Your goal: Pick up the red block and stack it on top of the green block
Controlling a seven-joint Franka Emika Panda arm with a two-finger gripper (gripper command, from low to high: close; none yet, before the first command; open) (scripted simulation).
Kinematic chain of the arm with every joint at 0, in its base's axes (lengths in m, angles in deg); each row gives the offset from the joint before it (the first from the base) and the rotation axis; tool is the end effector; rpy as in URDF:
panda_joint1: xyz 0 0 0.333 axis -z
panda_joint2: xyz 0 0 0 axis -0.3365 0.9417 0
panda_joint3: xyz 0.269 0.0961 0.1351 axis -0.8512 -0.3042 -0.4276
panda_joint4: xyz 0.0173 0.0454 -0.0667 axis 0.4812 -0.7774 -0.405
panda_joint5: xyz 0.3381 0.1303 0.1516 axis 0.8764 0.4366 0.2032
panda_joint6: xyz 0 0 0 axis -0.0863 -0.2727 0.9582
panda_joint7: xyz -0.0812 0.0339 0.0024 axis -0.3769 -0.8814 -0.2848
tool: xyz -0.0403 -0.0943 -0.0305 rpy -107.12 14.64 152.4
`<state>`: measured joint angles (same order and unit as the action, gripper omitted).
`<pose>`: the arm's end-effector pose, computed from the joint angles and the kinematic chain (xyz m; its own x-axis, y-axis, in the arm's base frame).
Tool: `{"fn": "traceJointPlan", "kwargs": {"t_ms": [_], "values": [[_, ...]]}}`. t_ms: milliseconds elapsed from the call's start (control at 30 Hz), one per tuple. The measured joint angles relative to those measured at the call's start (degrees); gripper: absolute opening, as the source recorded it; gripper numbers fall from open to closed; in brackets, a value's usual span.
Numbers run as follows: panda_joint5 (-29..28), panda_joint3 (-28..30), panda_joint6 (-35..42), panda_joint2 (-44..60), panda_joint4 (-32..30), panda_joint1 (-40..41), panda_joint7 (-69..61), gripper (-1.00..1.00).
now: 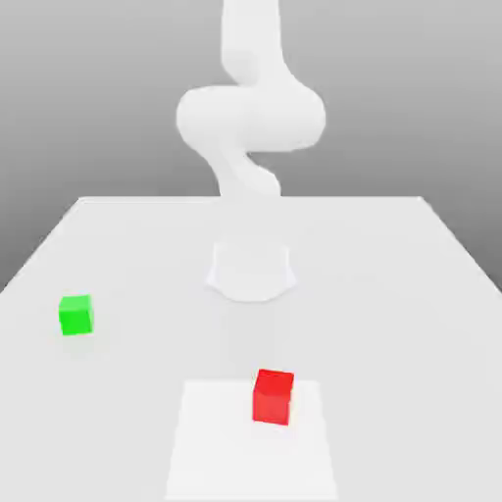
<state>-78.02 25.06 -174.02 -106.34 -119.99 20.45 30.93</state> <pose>0.3766 0.0082 0.6612 0.5101 -0.7245 0.4636 -0.5521 -0.6891 -0.4694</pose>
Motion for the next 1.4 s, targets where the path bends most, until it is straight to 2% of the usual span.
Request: {"fn": "traceJointPlan", "kwargs": {"t_ms": [400,567,667,833,867,1100,1300,1367,1400], "values": [[-2.0,-5.5,-16.1,24.4,-17.7,3.0,10.3,0.0],[0.4,-6.3,-24.1,36.5,-26.1,2.4,12.9,0.0],[-0.1,-6.5,-29.0,42.7,-27.2,2.6,14.1,0.0],[-5.0,-2.9,-37.4,52.6,-26.0,0.1,17.8,0.0],[-5.6,-2.1,-38.5,53.9,-25.9,-0.5,18.2,-1.0],[-5.8,-2.2,-38.5,53.9,-25.9,-0.4,18.4,-1.0],[0.0,-4.4,-29.6,43.3,-27.4,0.3,14.2,-1.0],[0.5,-3.2,-26.9,40.1,-27.9,-0.2,13.8,-1.0],[-0.1,-1.6,-26.1,39.1,-28.2,2.7,14.1,-1.0]]}}
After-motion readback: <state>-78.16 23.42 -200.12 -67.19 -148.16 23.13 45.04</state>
